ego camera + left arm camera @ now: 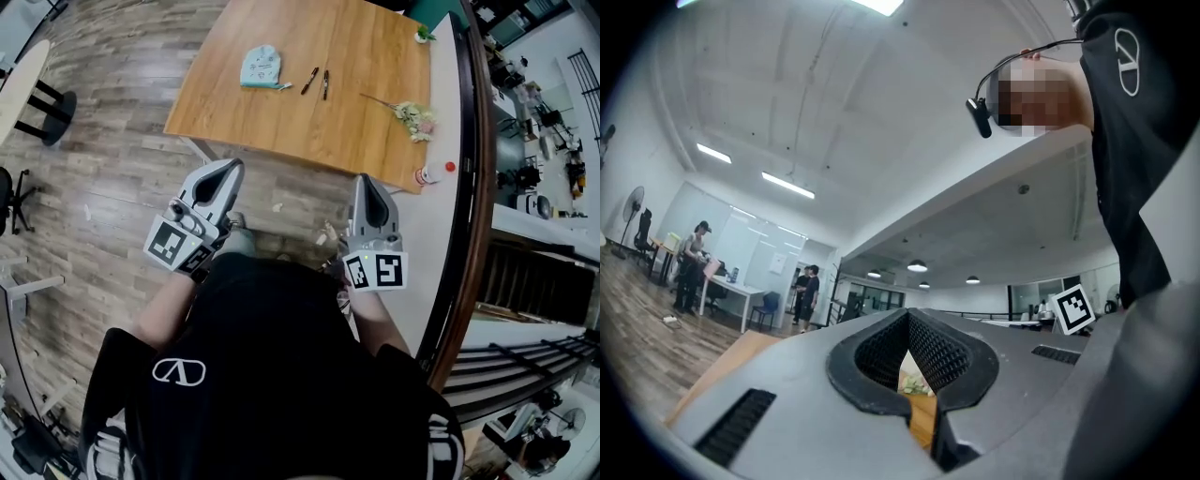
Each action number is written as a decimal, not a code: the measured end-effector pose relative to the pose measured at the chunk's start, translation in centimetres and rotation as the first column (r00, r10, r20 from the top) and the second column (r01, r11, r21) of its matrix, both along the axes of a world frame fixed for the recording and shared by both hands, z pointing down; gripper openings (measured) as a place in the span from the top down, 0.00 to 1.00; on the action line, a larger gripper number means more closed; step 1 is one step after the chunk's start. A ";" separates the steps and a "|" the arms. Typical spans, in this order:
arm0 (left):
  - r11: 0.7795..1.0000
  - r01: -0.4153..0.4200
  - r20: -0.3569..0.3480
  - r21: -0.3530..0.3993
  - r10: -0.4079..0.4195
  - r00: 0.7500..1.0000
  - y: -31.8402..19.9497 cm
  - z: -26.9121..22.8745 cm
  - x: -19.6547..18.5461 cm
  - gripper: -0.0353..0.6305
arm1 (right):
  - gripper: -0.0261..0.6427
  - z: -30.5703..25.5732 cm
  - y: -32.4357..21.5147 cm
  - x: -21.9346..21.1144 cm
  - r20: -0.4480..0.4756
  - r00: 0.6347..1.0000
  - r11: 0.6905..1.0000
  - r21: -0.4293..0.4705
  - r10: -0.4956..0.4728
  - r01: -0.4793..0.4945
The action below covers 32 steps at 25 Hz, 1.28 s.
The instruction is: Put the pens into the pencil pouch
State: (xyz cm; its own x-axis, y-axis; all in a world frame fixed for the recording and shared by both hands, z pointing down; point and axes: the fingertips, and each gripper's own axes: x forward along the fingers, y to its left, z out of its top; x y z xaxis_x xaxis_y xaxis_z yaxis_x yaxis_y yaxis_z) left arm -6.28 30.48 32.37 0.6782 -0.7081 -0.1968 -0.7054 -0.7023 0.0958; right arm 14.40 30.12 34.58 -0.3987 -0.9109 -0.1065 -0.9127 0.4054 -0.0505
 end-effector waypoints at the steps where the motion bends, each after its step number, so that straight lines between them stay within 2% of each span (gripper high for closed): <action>1: 1.000 0.002 0.003 0.001 -0.002 1.000 -0.8 0.1 0.0 0.94 | 0.96 0.2 -0.8 0.0 -0.001 1.000 1.000 -0.001 -0.004 0.004; 8: 1.000 -0.008 0.004 0.003 0.008 1.000 -9.9 1.4 -2.1 0.94 | 0.96 1.4 -8.7 -1.8 -0.020 1.000 1.000 -0.012 0.000 0.000; 10: 1.000 -0.029 -0.013 0.003 0.029 0.999 -13.6 1.5 -2.7 0.94 | 0.96 1.2 -11.8 -2.3 -0.030 0.999 1.000 -0.016 0.020 -0.020; 14: 0.998 -0.057 0.011 -0.008 0.057 0.998 -21.1 1.6 -4.6 0.94 | 0.96 0.2 -18.1 -3.8 -0.047 0.997 0.997 -0.018 0.067 -0.068; 21: 0.990 -0.136 -0.005 -0.036 0.136 0.991 -32.2 2.2 -7.2 0.94 | 0.96 -0.8 -27.6 -6.3 -0.066 0.985 0.986 -0.033 0.159 -0.161; 26: 0.986 -0.156 -0.002 -0.057 0.157 0.988 -36.7 2.9 -7.5 0.94 | 0.96 -0.3 -31.5 -7.0 -0.062 0.983 0.983 -0.050 0.174 -0.177; 32: 0.991 -0.109 0.016 -0.076 0.110 0.994 -38.8 3.7 -6.6 0.94 | 0.96 0.5 -34.1 -6.7 -0.052 0.992 0.991 -0.068 0.116 -0.119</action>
State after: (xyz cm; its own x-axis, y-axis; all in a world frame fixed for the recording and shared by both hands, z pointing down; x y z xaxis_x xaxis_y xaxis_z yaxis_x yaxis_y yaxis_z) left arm -12.92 -8.30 36.08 0.7556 -0.6417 -0.1315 -0.6270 -0.7667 0.1382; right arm 7.69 -3.98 35.08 -0.2915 -0.9563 -0.0233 -0.9559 0.2921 -0.0305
